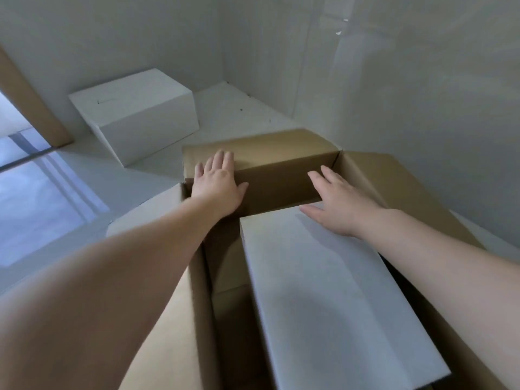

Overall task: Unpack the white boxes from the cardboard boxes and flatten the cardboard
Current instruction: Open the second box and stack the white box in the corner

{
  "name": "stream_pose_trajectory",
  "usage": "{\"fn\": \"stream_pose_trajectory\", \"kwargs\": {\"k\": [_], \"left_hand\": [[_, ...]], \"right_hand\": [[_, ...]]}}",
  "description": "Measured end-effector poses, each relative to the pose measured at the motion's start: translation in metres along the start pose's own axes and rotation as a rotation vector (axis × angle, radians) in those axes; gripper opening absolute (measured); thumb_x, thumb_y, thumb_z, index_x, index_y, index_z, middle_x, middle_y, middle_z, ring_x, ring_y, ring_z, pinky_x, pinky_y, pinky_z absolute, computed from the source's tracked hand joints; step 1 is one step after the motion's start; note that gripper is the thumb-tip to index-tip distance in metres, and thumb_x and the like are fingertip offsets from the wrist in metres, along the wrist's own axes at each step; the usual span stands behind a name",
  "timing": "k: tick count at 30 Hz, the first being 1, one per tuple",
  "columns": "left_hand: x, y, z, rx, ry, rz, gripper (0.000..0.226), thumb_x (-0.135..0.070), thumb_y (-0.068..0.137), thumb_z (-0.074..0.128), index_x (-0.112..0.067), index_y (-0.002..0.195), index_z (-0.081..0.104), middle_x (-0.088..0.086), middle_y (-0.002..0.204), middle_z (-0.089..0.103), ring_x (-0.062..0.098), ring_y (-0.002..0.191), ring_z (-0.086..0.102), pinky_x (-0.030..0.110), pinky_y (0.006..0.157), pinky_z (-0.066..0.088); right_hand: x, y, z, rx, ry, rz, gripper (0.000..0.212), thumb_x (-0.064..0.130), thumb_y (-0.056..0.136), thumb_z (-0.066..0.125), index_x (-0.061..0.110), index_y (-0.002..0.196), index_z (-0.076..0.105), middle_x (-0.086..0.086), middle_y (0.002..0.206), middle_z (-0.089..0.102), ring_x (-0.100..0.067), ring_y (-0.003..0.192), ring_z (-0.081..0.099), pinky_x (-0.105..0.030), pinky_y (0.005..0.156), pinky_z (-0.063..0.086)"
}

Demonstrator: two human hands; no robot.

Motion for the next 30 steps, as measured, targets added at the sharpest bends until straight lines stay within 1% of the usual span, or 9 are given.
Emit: {"fn": "stream_pose_trajectory", "kwargs": {"k": [2,4,6,8,13,17,22,28,30], "left_hand": [[-0.013,-0.047,0.006,-0.253,-0.436,-0.140,0.057,-0.031,0.095,0.049,-0.014,0.145,0.029,0.005,0.153,0.028,0.020,0.142,0.022,0.033,0.117,0.018],[-0.029,-0.095,0.021,-0.349,-0.856,-0.500,0.045,-0.028,0.096,0.045,-0.013,0.139,0.039,0.006,0.142,0.041,0.021,0.132,0.038,0.029,0.106,0.030],[-0.043,-0.127,0.041,-0.171,-1.163,-0.943,0.045,-0.036,0.099,0.037,-0.010,0.135,0.044,0.011,0.136,0.050,0.029,0.124,0.047,0.033,0.100,0.037],[-0.054,-0.152,0.053,0.105,-1.407,-1.179,0.061,-0.056,0.096,0.029,-0.013,0.132,0.051,0.008,0.127,0.061,0.031,0.116,0.056,0.038,0.103,0.041],[-0.069,-0.205,0.062,0.258,-1.438,-1.006,0.078,-0.084,0.072,0.033,-0.025,0.107,0.070,0.000,0.099,0.074,0.026,0.094,0.069,0.043,0.096,0.048],[-0.078,-0.222,0.043,0.229,-1.220,-0.841,0.059,-0.070,0.079,0.052,-0.023,0.112,0.064,-0.004,0.101,0.071,0.019,0.091,0.068,0.036,0.084,0.054],[-0.087,-0.237,0.043,0.313,-1.188,-0.811,0.055,-0.050,0.076,0.074,-0.016,0.116,0.056,0.000,0.101,0.071,0.019,0.086,0.070,0.032,0.071,0.057],[-0.084,-0.233,0.055,0.268,-1.190,-0.779,0.048,-0.050,0.077,0.072,-0.019,0.110,0.056,-0.001,0.100,0.071,0.018,0.084,0.071,0.039,0.078,0.059],[-0.081,-0.232,0.060,0.256,-1.217,-0.778,0.043,-0.047,0.078,0.072,-0.020,0.107,0.057,-0.001,0.099,0.071,0.019,0.084,0.071,0.041,0.079,0.059]], "right_hand": [[-0.011,-0.024,0.010,-0.005,0.112,0.069,0.074,0.050,0.094,0.046,0.018,0.151,0.012,-0.003,0.160,0.006,-0.023,0.146,0.014,-0.038,0.114,0.024],[-0.024,-0.049,0.023,-0.029,0.163,0.106,0.066,0.049,0.092,0.049,0.013,0.141,0.025,-0.006,0.149,0.026,-0.027,0.135,0.034,-0.039,0.102,0.037],[-0.035,-0.071,0.035,-0.016,0.169,0.147,0.055,0.048,0.092,0.049,0.012,0.129,0.033,-0.006,0.137,0.035,-0.027,0.121,0.043,-0.037,0.090,0.042],[-0.045,-0.084,0.046,-0.019,0.175,0.176,0.053,0.051,0.090,0.050,0.012,0.123,0.035,-0.007,0.136,0.038,-0.029,0.116,0.047,-0.036,0.085,0.044],[-0.061,-0.113,0.063,0.034,0.233,0.309,0.076,0.063,0.086,0.046,0.008,0.135,0.026,-0.013,0.131,0.050,-0.032,0.110,0.056,-0.037,0.083,0.048],[-0.076,-0.123,0.066,0.066,0.472,0.393,0.076,0.068,0.078,0.056,0.011,0.125,0.042,0.000,0.116,0.062,-0.025,0.102,0.061,-0.035,0.081,0.050],[-0.086,-0.119,0.073,0.106,0.876,0.396,0.047,0.058,0.072,0.073,0.019,0.096,0.060,0.001,0.099,0.070,-0.022,0.088,0.068,-0.040,0.087,0.054],[-0.092,-0.114,0.077,0.179,1.030,0.458,0.097,0.065,0.045,0.084,0.003,0.115,0.057,-0.008,0.102,0.071,-0.030,0.089,0.070,-0.046,0.086,0.054],[-0.092,-0.111,0.079,0.189,1.064,0.428,0.086,0.062,0.042,0.086,0.006,0.104,0.067,-0.009,0.091,0.075,-0.031,0.081,0.072,-0.050,0.085,0.055]]}}
Point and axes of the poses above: each hand's wrist, its own y-axis towards the middle knuckle, its own z-axis out of the palm, x = y × z, the point moved 1 cm from there along y, towards the middle knuckle
